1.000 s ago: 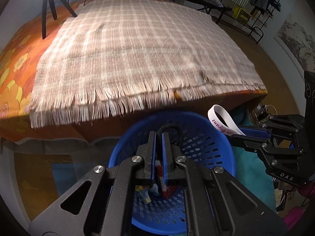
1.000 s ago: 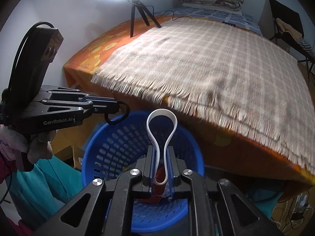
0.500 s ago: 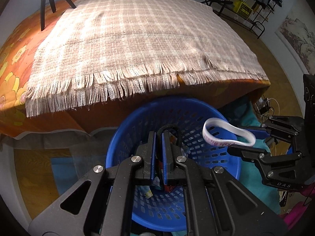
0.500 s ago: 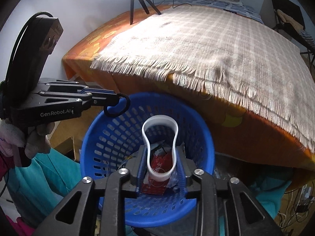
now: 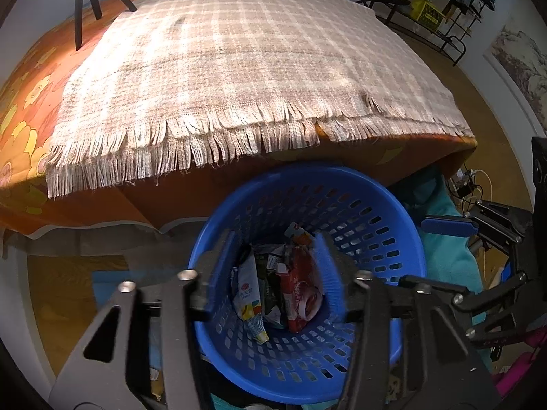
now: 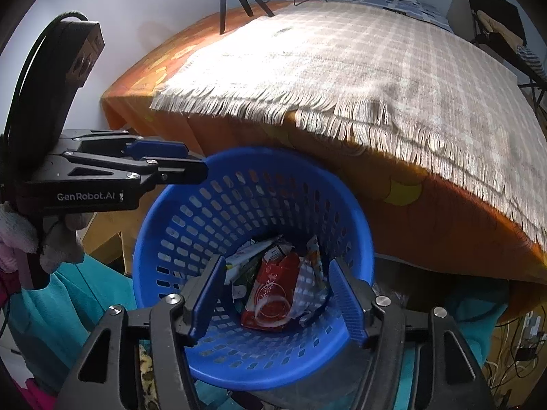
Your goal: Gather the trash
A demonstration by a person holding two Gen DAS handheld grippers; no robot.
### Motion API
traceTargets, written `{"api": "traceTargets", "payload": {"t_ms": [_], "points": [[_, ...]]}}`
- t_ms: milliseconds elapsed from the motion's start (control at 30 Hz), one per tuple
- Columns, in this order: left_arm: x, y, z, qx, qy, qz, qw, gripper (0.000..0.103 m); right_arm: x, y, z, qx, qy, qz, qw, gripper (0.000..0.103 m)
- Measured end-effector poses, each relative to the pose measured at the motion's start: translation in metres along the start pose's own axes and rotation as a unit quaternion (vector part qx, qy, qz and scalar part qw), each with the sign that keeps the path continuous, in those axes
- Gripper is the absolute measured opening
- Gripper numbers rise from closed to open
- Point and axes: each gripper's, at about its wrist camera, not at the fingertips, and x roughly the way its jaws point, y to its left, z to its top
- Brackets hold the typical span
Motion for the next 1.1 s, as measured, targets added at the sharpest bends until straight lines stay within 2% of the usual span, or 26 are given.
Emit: {"api": "traceTargets", "payload": {"t_ms": [200, 533, 1100], "points": [[-0.006, 0.008, 0.002, -0.010, -0.006, 0.004, 0.9999, 0.063, -0.002, 0.001, 0.000, -0.003, -0.005, -0.014, 1.000, 0.087], [-0.014, 0.009, 0.011, -0.006, -0.016, 0.005, 0.9998, 0.063, -0.004, -0.003, 0.002, 0.006, -0.005, -0.029, 1.000, 0.087], [-0.048, -0.011, 0.042, 0.011, -0.086, 0.006, 0.9962, 0.063, -0.024, -0.017, 0.019, 0.029, -0.046, -0.042, 0.998, 0.087]]}}
